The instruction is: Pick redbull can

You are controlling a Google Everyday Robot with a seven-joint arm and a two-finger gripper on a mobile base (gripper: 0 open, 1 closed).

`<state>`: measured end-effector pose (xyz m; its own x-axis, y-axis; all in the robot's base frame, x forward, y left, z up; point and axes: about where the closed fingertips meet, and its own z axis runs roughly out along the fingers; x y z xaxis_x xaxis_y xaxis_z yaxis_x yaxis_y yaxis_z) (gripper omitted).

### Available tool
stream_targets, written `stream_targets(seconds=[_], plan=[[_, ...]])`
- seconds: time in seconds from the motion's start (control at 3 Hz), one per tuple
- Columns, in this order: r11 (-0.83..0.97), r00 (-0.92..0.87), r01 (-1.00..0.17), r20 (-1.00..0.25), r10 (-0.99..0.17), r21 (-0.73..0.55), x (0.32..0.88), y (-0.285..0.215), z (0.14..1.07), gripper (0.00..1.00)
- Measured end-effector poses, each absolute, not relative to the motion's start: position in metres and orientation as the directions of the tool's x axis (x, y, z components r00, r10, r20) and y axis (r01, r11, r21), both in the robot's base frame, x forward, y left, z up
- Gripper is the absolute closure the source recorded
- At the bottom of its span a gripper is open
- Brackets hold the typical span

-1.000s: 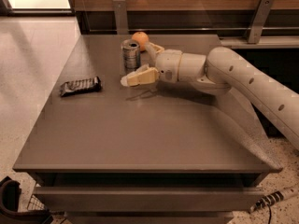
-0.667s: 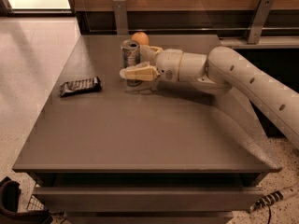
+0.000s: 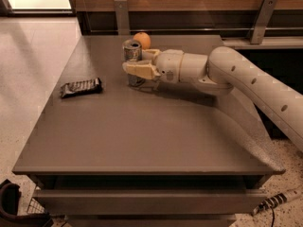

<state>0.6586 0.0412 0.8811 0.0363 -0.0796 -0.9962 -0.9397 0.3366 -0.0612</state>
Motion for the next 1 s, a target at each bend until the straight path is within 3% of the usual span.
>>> stream_targets(seconds=[0.33,1.0], plan=[[0.332,0.037,-0.941,-0.996,-0.079,-0.061,0.658,0.044,0.882,0.95],[0.327,0.047,-0.942,-0.995,-0.086,-0.073,0.656,0.047,0.892,1.0]])
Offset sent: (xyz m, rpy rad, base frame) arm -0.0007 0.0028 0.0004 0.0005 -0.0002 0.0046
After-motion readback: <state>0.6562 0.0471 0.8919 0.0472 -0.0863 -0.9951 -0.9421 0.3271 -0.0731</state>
